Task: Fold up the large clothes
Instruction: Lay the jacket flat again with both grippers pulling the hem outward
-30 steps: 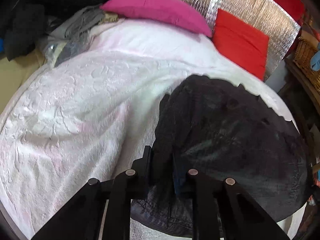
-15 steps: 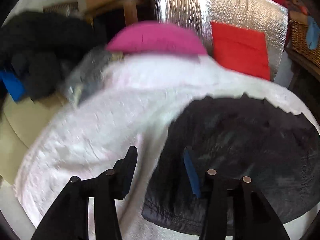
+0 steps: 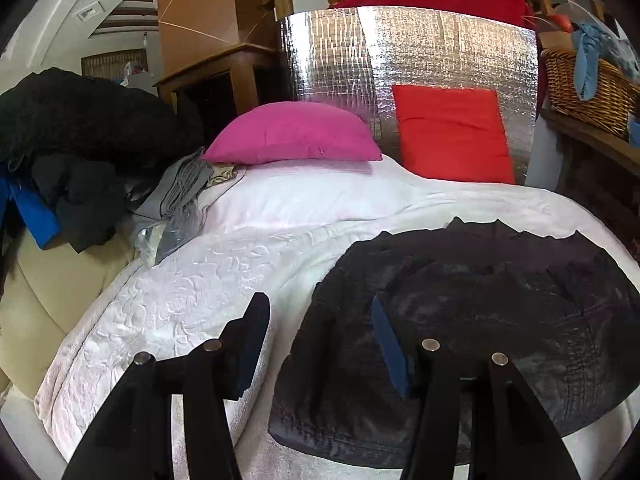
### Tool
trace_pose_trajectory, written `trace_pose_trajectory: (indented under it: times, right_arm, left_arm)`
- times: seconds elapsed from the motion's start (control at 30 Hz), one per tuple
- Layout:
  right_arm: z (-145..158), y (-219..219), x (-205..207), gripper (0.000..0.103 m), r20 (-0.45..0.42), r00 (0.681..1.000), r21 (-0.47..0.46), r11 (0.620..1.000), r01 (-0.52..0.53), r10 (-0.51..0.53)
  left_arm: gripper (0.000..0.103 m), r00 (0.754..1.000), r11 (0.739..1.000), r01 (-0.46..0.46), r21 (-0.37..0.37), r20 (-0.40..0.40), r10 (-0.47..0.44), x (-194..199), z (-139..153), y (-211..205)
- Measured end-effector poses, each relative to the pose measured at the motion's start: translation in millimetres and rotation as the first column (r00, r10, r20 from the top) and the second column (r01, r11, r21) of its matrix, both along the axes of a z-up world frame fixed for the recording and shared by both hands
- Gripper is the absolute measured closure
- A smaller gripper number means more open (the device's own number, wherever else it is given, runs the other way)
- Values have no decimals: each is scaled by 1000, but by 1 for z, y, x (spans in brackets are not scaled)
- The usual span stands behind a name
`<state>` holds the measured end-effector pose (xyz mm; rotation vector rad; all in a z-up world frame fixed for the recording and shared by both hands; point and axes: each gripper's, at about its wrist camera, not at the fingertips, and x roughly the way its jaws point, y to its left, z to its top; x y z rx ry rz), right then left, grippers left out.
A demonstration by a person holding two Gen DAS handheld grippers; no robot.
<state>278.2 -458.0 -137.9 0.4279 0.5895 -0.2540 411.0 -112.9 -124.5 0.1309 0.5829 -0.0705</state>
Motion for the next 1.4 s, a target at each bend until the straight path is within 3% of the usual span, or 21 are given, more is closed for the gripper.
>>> trace_pose_trajectory:
  times: [0.53, 0.87, 1.07, 1.23, 1.4]
  right_arm:
    - [-19, 65, 30, 29, -40, 980, -11, 981, -196, 195]
    - [-50, 62, 50, 29, -146, 969, 65, 979, -191, 199]
    - [-59, 60, 57, 30, -185, 960, 60, 977, -203, 211]
    - [-52, 56, 50, 30, -154, 964, 77, 975, -209, 218]
    - [-29, 48, 31, 30, -64, 981, 45, 982, -181, 184]
  left_arm:
    - [48, 998, 998, 54, 24, -34, -53, -5, -13, -40]
    - [48, 994, 992, 90, 86, -76, -83, 0, -36, -72]
    - [48, 993, 991, 91, 94, -88, -82, 3, -40, -77]
    - [48, 993, 991, 88, 96, -84, -80, 2, -39, -75]
    - [48, 994, 992, 84, 92, -83, -76, 2, -37, -71]
